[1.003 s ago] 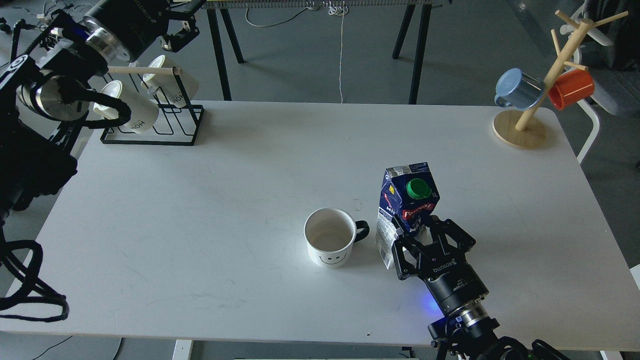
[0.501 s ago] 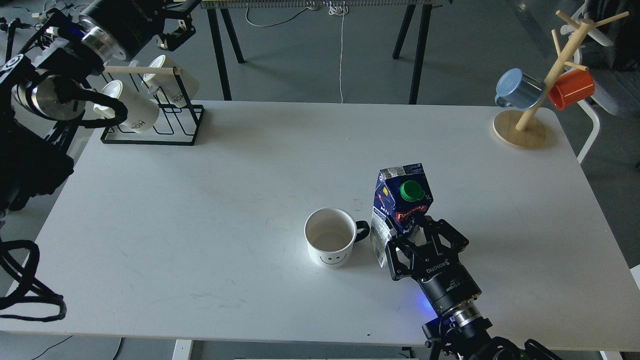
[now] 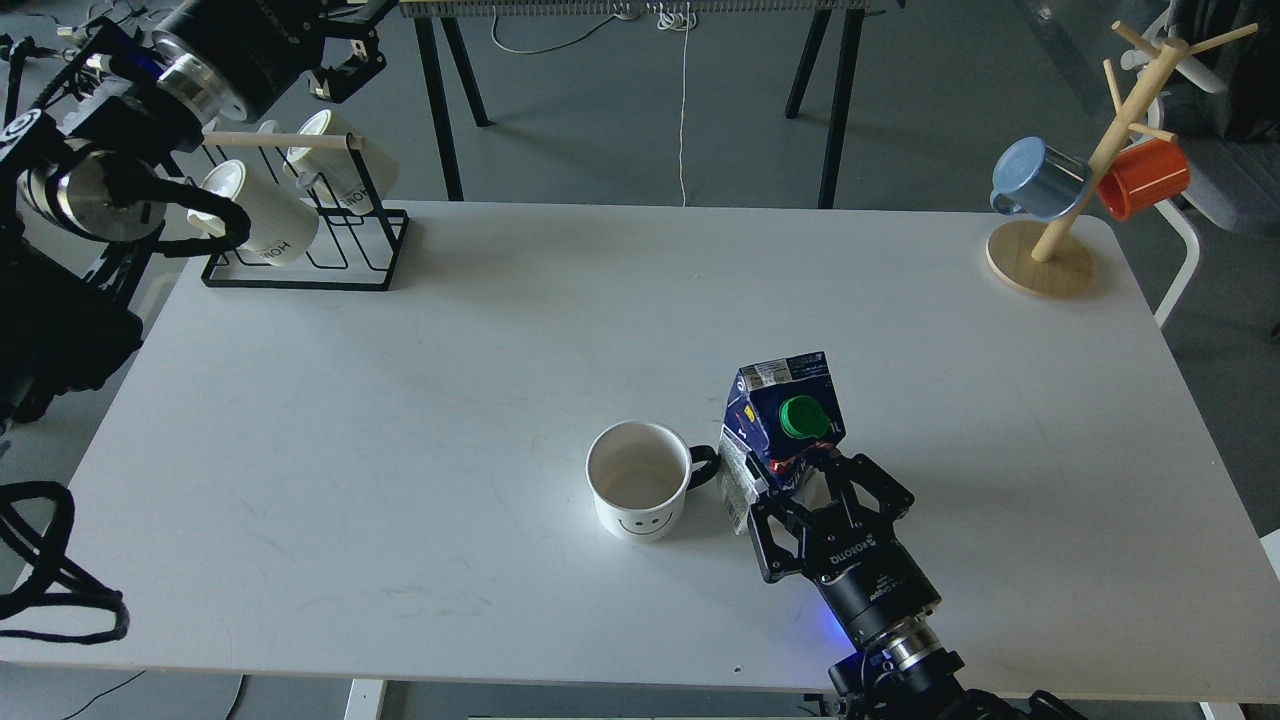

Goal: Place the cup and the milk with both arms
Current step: 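Carry the milk carton with the right gripper beside the white mug, then open the right gripper and pull it back from the carton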

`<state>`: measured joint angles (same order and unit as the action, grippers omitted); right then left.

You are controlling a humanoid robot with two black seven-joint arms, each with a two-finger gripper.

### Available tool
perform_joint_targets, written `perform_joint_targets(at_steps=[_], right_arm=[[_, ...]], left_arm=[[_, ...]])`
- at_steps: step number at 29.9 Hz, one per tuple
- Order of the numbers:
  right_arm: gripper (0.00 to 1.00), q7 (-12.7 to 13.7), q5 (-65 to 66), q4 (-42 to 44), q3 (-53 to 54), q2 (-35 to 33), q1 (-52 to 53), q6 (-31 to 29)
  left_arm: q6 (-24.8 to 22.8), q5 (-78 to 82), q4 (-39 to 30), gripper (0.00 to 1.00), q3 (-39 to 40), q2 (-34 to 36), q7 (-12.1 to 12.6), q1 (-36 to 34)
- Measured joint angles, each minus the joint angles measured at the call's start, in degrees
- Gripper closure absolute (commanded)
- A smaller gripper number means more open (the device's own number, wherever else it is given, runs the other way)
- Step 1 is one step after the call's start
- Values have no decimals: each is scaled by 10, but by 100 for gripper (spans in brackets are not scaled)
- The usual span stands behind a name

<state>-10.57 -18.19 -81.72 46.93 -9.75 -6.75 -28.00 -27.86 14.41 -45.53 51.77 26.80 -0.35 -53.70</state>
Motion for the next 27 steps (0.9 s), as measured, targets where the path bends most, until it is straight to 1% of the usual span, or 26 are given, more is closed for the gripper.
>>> perform_joint_targets(at_steps=[10,17,21,24,27], right_arm=[[2,-2,0,-6,7,-8,-23,0],[2,-2,5,-44,11,-50,-73,0],[2,-2,17,-82,37,-103,-120,0],[2,-2,19,-116,91,-156,-150,0],[2,-3,19,-126,154,-201,-157,0]], left_arm=[[0,0,0,1,0,-1,0,0],[0,0,0,1,0,1,0,0],[0,0,0,1,1,2,0,-1],[0,-3,0,1,4,7,1,-3],[-1,-7,0,1,8,8,1,-1]])
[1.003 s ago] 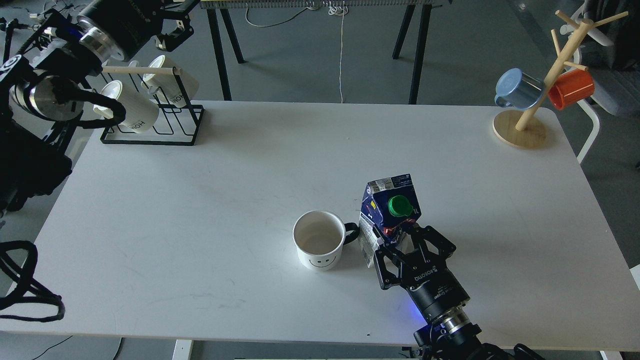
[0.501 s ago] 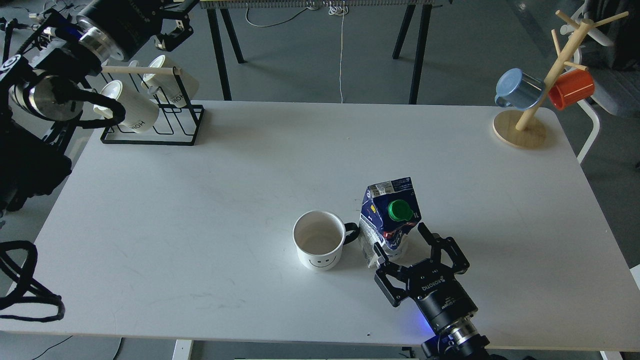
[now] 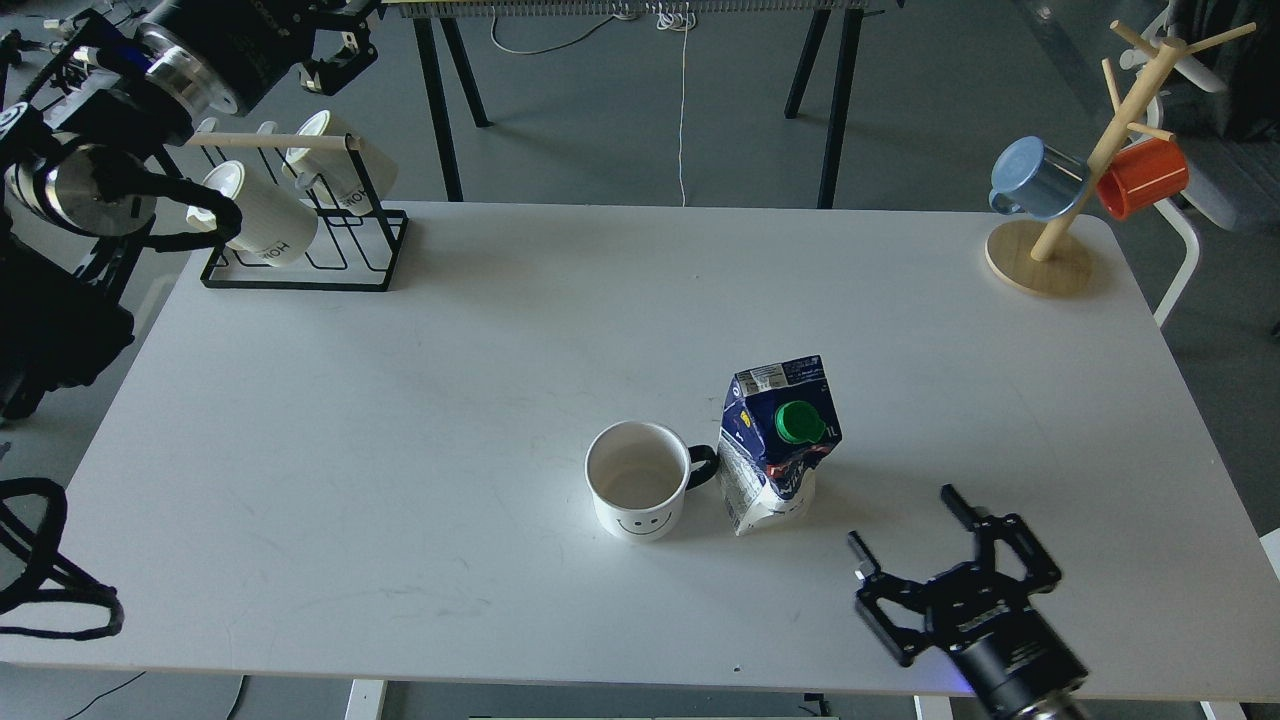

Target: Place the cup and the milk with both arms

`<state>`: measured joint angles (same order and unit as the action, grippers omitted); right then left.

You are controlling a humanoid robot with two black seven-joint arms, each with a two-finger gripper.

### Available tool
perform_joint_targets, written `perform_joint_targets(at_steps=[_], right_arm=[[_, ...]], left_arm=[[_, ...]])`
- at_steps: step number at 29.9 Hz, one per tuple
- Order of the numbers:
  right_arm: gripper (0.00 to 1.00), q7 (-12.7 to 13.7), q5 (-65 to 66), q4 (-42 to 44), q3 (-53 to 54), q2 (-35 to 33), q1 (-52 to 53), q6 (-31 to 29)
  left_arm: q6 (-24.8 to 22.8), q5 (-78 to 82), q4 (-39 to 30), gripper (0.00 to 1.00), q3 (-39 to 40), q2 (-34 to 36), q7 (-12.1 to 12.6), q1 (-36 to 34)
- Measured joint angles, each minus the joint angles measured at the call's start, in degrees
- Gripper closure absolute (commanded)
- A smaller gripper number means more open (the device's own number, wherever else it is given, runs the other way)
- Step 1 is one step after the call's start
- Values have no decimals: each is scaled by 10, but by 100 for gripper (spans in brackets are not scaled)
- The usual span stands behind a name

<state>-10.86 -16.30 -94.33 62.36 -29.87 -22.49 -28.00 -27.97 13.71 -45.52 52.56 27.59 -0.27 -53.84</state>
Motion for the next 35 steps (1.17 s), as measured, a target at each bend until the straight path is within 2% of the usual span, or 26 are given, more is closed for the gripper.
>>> perform_joint_targets(at_steps=[6,12,18,24,30,35], right_arm=[[1,-1,3,22,116,-44,45,0],[1,-1,3,94,140,-66,182,0],[1,0,3,198,106,-74,357,0],[1,4,2,343,21,-73,533,0],[1,5,1,501,-20,-36,651,0],[1,5,1,546,-33,-18,696,0]], left_arm=[[0,-41,3,0,2,-2,0,19],[0,-146,13,0,2,-7,1,37],[0,-213,52,0,2,-12,1,40],[0,-269,78,0,2,-35,0,44],[0,-274,80,0,25,-58,-4,72],[0,-274,78,0,43,-58,-6,82]])
